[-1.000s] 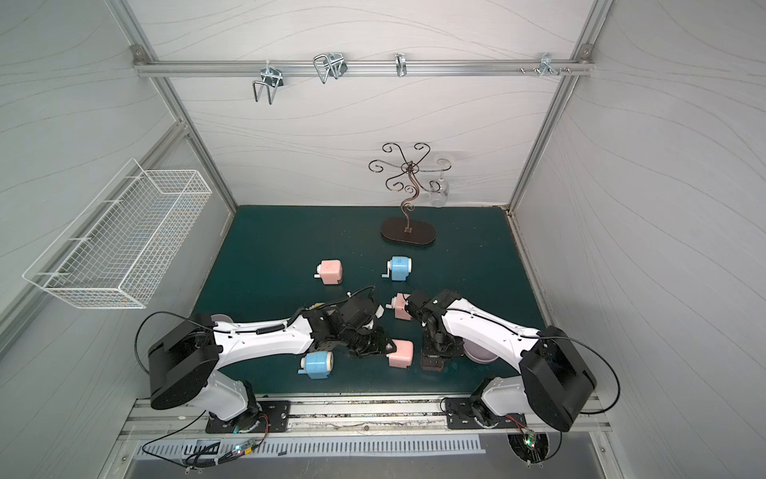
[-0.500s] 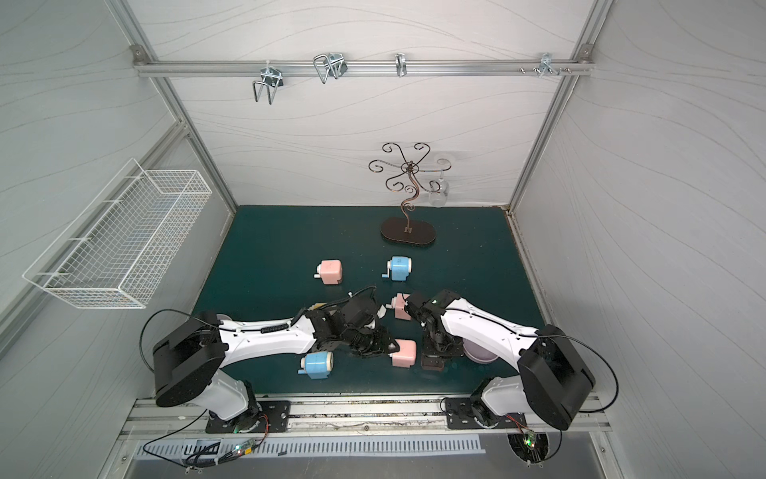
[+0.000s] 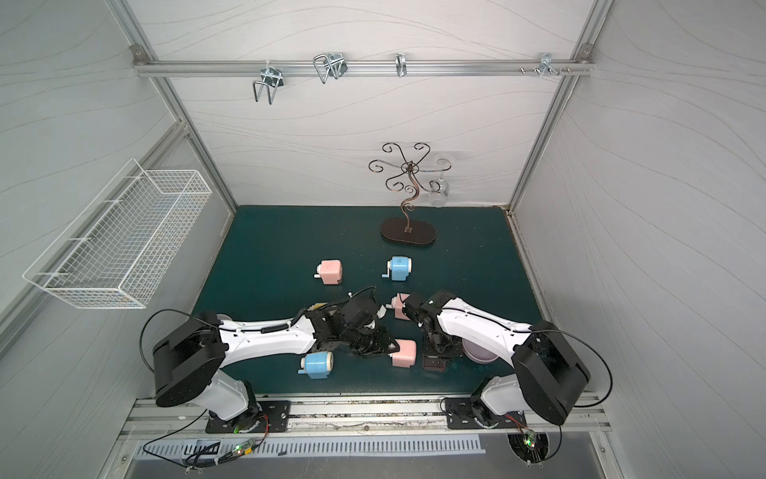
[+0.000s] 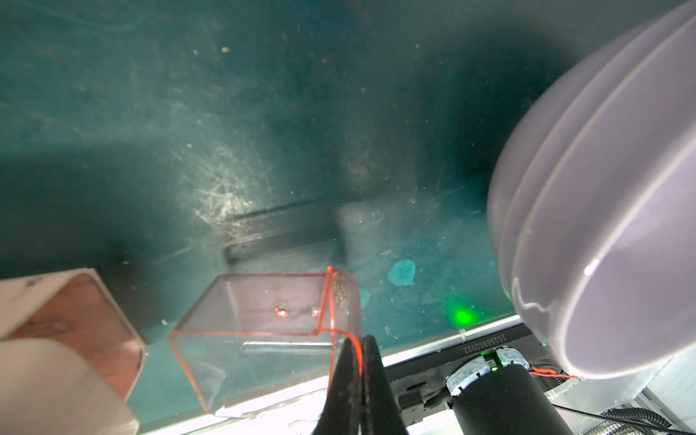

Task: Put the tray back into the pencil sharpener
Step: Close the container of the pencil sharpener.

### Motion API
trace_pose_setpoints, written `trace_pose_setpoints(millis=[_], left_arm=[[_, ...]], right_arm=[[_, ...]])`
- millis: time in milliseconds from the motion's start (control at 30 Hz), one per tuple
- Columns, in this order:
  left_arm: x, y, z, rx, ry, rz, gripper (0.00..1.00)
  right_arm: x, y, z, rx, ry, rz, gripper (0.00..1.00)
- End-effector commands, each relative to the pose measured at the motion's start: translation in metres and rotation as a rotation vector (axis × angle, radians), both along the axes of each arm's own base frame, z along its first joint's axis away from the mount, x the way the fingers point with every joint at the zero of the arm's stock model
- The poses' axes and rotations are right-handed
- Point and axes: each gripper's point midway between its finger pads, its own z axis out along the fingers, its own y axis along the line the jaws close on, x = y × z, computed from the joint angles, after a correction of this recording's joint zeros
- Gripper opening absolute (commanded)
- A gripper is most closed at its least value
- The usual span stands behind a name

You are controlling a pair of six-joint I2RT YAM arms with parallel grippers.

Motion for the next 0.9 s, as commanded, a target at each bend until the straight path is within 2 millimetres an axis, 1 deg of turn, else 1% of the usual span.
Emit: trace_pose_setpoints(millis=[0, 533, 867], left_arm=[[-0.001, -0.001, -0.005, -0.001, 0.013, 0.007, 0.48], [-0.002, 0.0, -0.007, -0.002, 0.019, 0.01, 0.48], [-0.002, -0.001, -0.007, -0.004, 0.018, 0.007, 0.48]], right_arm=[[0.001, 0.002, 0.005, -0.016, -0.013, -0.006, 0.0], [0.006, 0.015, 0.004, -0.012, -0.011, 0.008, 0.0], [0.005, 0.022, 0.002, -0.012, 0.0, 0.025, 0.0]])
